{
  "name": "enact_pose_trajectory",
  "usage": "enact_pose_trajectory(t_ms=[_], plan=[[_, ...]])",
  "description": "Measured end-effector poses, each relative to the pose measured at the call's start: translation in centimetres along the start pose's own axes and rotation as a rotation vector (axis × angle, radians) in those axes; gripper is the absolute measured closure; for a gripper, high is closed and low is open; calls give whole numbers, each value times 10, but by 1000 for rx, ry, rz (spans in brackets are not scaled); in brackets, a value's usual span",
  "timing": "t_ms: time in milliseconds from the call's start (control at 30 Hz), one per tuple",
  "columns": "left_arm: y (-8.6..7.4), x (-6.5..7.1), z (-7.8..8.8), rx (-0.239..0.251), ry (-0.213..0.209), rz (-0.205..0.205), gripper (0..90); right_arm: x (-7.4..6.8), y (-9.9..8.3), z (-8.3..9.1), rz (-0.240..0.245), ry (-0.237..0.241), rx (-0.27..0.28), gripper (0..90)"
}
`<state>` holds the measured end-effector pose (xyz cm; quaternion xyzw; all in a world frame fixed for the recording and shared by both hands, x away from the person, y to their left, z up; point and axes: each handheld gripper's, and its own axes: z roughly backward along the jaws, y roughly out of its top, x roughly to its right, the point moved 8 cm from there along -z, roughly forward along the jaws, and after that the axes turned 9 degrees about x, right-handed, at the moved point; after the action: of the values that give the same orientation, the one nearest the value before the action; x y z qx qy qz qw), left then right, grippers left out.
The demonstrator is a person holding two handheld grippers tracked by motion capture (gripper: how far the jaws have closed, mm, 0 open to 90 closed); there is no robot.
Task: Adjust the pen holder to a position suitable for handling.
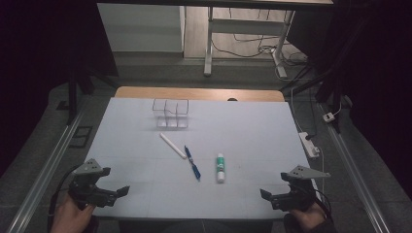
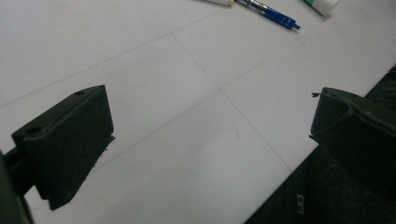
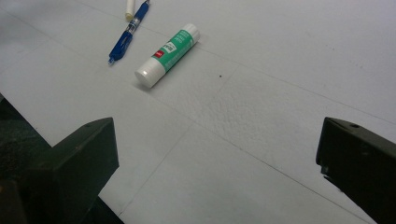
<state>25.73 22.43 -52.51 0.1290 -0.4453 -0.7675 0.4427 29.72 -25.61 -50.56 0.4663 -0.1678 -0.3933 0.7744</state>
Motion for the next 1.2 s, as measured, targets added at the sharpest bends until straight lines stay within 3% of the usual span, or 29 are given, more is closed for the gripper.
enact_pose_trajectory(t_ms=[300, 367, 467, 600, 967, 1200], plan=[[12, -3, -17, -9, -12, -25, 0, 0, 0, 0, 0, -1, -2, 0], [13, -5, -22, -24, -15, -9, 0, 0, 0, 0, 2, -2, -5, 0], [16, -6, -29, -26, -50, 0, 0, 0, -1, 0, 4, -1, -9, 0], [23, -9, -37, -16, -38, -42, 0, 0, -1, -1, 5, 1, -8, 0], [41, -15, -60, -1, -36, -59, 0, -1, -1, -1, 7, 5, -11, 0], [52, -23, -76, -16, -12, -98, 0, -1, -1, -1, 4, 5, -13, 0]])
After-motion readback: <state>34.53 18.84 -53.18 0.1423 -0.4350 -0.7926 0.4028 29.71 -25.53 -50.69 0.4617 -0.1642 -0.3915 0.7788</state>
